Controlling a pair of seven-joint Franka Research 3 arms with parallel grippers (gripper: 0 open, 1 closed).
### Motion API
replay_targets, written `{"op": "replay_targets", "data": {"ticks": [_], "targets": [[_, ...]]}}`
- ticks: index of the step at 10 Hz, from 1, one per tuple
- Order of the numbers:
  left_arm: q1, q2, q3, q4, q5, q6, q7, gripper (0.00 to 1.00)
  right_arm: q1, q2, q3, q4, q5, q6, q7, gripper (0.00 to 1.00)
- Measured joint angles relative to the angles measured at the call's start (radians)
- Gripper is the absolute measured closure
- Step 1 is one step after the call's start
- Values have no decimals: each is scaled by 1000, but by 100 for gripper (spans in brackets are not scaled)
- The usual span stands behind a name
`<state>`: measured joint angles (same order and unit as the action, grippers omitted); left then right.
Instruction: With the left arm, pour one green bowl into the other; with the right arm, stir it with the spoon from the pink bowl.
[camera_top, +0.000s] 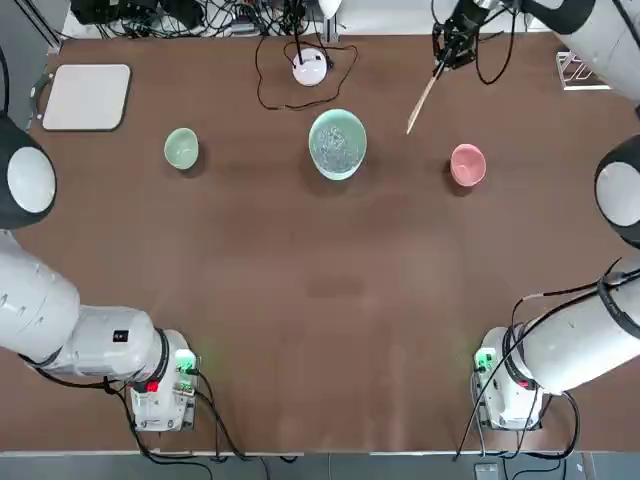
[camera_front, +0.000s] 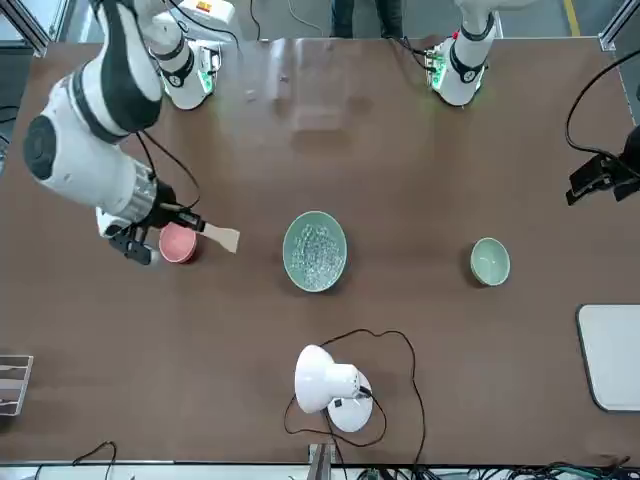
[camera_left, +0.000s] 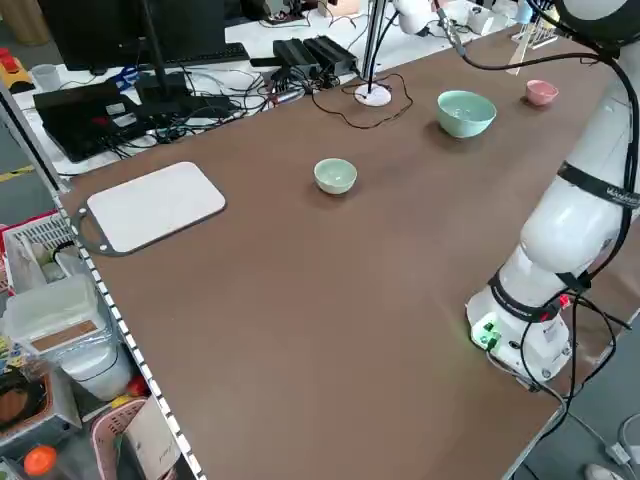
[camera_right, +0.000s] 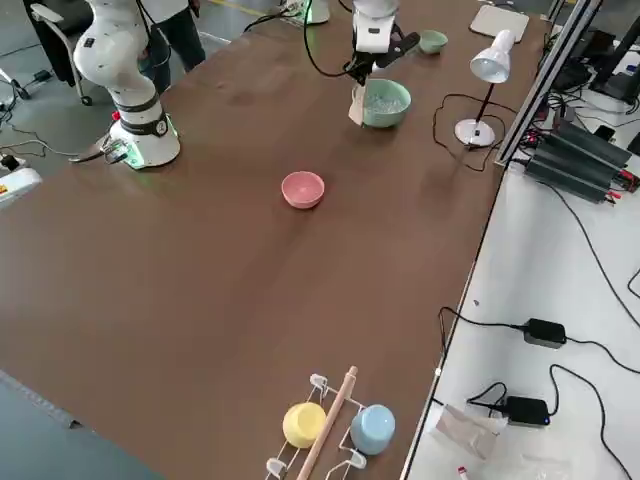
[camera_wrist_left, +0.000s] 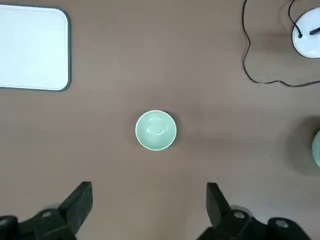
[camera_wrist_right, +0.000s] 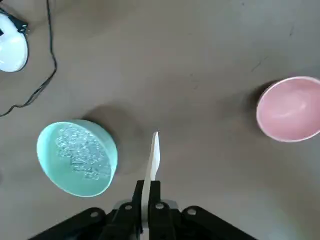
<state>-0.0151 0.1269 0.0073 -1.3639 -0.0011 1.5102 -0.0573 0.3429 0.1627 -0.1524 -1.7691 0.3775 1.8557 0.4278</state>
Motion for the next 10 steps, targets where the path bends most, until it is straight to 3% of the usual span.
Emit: {"op": "replay_targets", "data": {"ticks": [10], "targets": [[3,0,-1,1,0,0,3,0,-407,-12,0,-173,295,-75,-767,94]]}}
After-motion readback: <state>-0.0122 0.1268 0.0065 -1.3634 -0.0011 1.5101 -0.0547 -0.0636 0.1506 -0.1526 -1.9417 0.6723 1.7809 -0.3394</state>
